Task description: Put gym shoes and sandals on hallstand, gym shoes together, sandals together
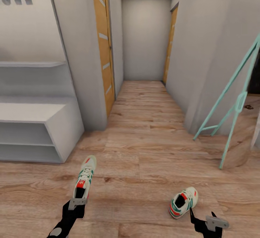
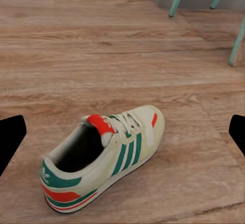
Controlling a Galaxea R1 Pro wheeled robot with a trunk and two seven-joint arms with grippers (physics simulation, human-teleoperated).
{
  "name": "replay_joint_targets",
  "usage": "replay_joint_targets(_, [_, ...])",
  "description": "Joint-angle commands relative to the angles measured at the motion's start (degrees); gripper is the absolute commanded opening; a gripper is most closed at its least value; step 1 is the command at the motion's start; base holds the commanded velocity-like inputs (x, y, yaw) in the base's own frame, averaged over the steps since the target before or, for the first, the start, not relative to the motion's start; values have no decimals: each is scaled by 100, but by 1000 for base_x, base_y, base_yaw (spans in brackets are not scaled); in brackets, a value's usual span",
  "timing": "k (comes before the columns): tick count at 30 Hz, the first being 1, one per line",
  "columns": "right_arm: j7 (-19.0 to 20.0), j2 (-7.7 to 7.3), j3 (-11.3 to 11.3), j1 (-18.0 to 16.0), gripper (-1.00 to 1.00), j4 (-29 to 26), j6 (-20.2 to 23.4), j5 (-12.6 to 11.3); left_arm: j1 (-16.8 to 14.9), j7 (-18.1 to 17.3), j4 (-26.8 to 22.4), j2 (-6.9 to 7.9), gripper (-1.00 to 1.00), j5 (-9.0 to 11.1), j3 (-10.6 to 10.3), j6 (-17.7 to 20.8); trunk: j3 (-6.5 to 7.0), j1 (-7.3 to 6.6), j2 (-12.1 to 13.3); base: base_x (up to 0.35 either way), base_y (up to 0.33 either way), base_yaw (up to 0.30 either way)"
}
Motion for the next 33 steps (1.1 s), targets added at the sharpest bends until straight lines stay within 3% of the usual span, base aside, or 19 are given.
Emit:
replay_joint_targets(1, [-3,0,-35,-4,100,5,-18,46,-4,-37,6,-4,-100,-41,50,-18,-5,1,-2,235,268,0])
replay_joint_targets(11, [-3,3,-35,-4,100,7,-16,39,-4,-38,12,-4,-100,-49,49,-18,-5,1,-2,253,155,-1])
replay_joint_targets(24, [11,-10,-35,-1,100,10,-16,50,-4,-32,12,-4,-100,-50,49,-18,54,1,-2,21,5,-160])
replay_joint_targets(33, [-3,21,-35,-4,100,6,-16,30,-4,-31,12,-4,-100,-50,50,-18,56,1,-2,0,0,-11])
